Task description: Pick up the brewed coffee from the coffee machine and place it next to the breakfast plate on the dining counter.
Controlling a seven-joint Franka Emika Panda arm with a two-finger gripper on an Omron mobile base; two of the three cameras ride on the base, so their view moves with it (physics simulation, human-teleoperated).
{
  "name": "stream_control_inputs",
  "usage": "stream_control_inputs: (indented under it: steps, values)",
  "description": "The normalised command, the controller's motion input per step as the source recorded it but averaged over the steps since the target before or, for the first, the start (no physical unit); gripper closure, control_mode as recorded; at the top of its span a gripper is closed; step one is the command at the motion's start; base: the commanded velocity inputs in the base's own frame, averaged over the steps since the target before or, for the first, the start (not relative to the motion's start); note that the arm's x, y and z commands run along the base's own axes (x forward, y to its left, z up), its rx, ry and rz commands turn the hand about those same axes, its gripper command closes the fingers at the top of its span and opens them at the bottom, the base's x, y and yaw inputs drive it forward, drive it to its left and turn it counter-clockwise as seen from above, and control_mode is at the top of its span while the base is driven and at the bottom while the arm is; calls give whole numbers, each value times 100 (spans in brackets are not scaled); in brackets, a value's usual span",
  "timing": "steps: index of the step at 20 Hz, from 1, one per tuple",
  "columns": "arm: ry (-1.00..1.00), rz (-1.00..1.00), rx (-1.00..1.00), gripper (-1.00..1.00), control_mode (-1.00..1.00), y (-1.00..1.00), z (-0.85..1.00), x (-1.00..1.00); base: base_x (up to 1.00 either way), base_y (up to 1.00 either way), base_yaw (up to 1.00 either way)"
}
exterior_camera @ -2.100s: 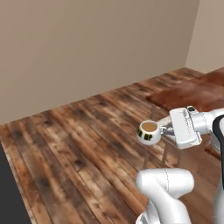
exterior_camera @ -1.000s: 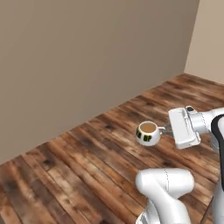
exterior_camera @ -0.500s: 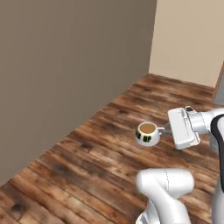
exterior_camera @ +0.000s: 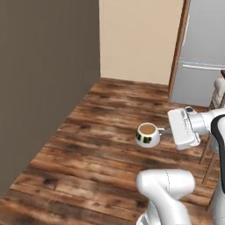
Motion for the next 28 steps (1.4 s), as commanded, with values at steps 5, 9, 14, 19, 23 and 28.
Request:
stream_control_inputs:
  steps: [5,9,14,19,23,28]
  values:
    - [0,0,0,100,100,0,0,0,73,0,-62]
    - [0,0,0,100,100,0,0,0,70,1,-63]
    - [0,0,0,100,100,0,0,0,79,19,-61]
    - [0,0,0,100,100,0,0,0,90,47,-56]
    - [0,0,0,100,100,0,0,0,90,53,-56]
    - [0,0,0,100,100,0,0,0,87,58,-57]
